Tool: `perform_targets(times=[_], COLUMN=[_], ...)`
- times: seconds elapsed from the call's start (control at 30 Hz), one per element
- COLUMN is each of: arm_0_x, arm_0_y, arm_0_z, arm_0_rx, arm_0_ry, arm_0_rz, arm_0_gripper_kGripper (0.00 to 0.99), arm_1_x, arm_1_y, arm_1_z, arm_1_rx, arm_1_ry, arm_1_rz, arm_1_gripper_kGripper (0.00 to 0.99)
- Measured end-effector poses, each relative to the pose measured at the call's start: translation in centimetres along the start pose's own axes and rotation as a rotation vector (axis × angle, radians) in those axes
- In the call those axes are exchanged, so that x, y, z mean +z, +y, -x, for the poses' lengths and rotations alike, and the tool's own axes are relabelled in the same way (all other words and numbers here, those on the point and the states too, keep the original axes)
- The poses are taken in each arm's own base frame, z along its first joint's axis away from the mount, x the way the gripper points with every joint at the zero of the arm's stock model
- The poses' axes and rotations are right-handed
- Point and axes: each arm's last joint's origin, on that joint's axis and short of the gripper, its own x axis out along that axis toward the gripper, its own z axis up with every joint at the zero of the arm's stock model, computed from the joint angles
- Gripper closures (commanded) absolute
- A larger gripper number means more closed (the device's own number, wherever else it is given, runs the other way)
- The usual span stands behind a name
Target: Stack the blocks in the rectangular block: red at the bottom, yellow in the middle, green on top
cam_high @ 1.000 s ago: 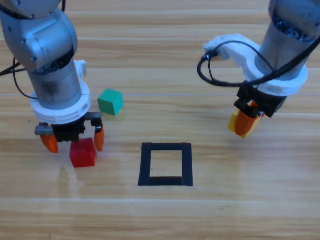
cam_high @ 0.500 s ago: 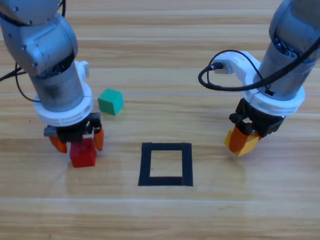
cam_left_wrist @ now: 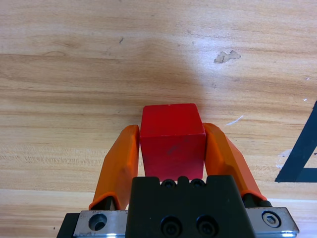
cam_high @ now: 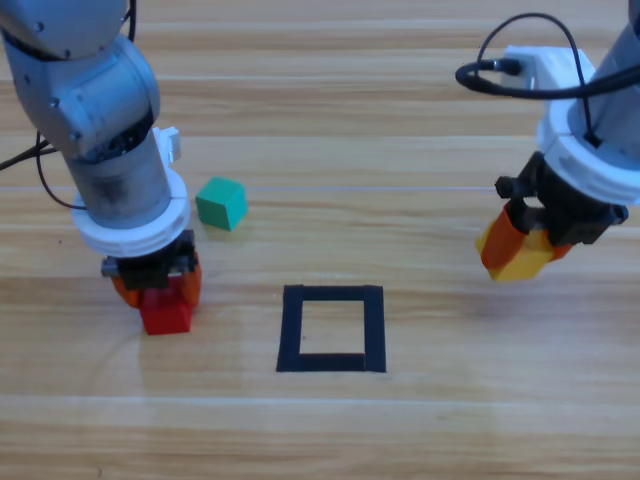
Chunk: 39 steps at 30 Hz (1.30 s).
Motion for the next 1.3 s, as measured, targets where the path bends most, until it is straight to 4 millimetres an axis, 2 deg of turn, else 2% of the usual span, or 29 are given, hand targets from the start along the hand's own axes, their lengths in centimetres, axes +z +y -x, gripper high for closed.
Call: perform_targets(times=[0.1,0.2,0.4,0.53,0.63,0.73,0.93,1.07,1.3], arm_0_x=[0.0,0.0,0.1,0.6,0.8,0.2,-2.0,-3.3,-4.0], arm_0_y=[0.0,0.0,-0.1,-0.8,-2.5,-4.5,-9.2,-12.0,-14.9], arm_0_z=[-0.1,-0.1,0.0,1.1,3.2,3.9,2.1,1.7,2.0], arm_0_rx=[-0.001,-0.001,-0.003,-0.015,-0.025,-0.036,-0.012,0.002,-0.001], arm_0_ry=[-0.001,-0.001,-0.003,-0.021,-0.05,-0.064,-0.036,-0.025,-0.024], arm_0_rz=[0.0,-0.005,-0.024,-0.041,-0.072,-0.087,-0.124,-0.15,-0.17], arm_0_gripper_kGripper=[0.714,0.846,0.878,0.961,0.97,0.972,0.972,0.972,0.972], arm_1_x=[-0.2,-0.2,-0.2,-0.2,-0.1,-0.1,-0.1,-0.1,-0.1], arm_1_y=[-0.1,-0.1,-0.3,-0.4,-0.4,-0.4,-0.3,-0.3,-0.3], arm_1_z=[-0.2,-0.3,-0.4,-0.4,-0.7,-0.7,-0.7,-0.7,-0.7], arm_1_rx=[-0.002,-0.002,-0.035,-0.045,-0.048,-0.047,-0.042,-0.039,-0.034], arm_1_ry=[0.007,0.008,-0.004,-0.008,-0.002,-0.002,0.001,0.002,0.001], arm_1_rz=[-0.001,-0.008,-0.042,-0.047,-0.051,-0.051,-0.033,-0.03,-0.029], arm_1_gripper_kGripper=[0.99,0.99,0.99,0.99,0.99,0.99,0.99,0.99,0.99])
